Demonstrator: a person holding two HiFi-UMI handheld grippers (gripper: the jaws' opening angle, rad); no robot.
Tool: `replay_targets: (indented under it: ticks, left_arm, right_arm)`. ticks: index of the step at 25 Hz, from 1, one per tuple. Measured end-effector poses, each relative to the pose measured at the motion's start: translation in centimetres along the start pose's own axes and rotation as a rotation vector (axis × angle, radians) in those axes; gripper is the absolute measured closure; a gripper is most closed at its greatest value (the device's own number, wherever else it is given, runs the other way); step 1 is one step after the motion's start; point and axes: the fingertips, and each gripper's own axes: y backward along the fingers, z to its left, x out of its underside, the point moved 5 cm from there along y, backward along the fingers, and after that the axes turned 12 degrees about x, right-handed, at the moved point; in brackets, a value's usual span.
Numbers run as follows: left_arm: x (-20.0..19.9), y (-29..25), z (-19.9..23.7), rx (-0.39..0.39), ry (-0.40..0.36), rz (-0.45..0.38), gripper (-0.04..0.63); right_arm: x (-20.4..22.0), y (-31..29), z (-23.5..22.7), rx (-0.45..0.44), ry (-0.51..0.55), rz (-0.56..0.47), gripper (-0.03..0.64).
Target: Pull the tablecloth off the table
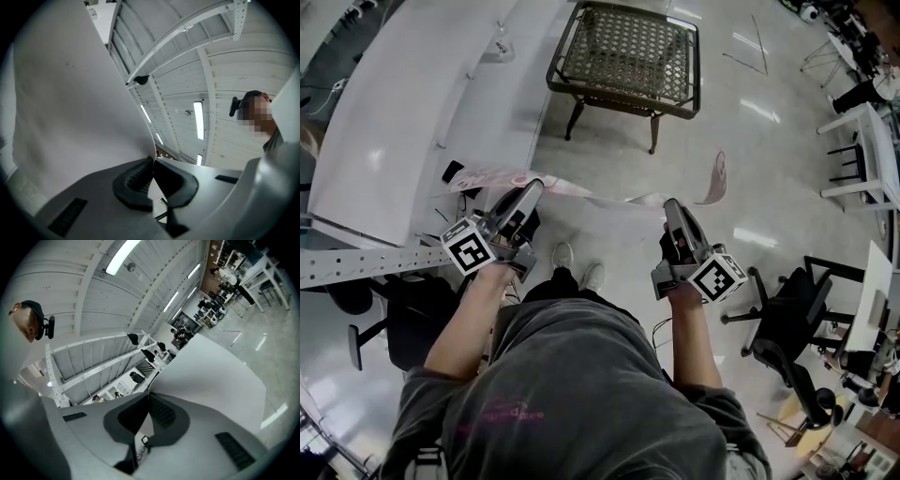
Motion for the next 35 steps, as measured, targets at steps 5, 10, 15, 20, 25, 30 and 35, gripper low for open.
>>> replay_targets:
  ticks: [5,10,15,20,25,30,35]
  left_arm:
    - [-0.38,-0.10,0.39,0.002,0.006,-0.002,0.594]
    - [-0.48,0.04,0.44,0.003,0.007,-0.001,0.594]
    - [-0.33,0.25,0.12,0.003,0.006,0.001,0.594]
    - [-0.33,0.54,0.21,0.001,0.006,-0.001,0.594]
    - [-0.17,0.57,0.06,-0.001,0.002,0.000,0.594]
    - [-0.01,0.22,-0.30,0.004,-0.001,-0.001,0.594]
    - [0.24,0.17,-0.22,0.005,0.001,-0.002,0.594]
  right_arm:
    - [-0.17,-0.41,0.27,0.011,0.010,-0.002,0.612]
    - [-0.19,-0.51,0.52,0.011,0.014,-0.004,0.612]
    - [-0.09,-0.25,0.63,0.010,0.019,0.000,0.612]
    - [0.16,-0.42,0.69,0.012,0.019,0.005,0.612]
    - [0.32,-0.19,0.58,0.012,0.016,0.007,0.612]
    - [0.10,0.26,0.39,0.013,0.017,0.004,0.612]
    - [0.13,0.42,0.17,0.012,0.018,0.001,0.612]
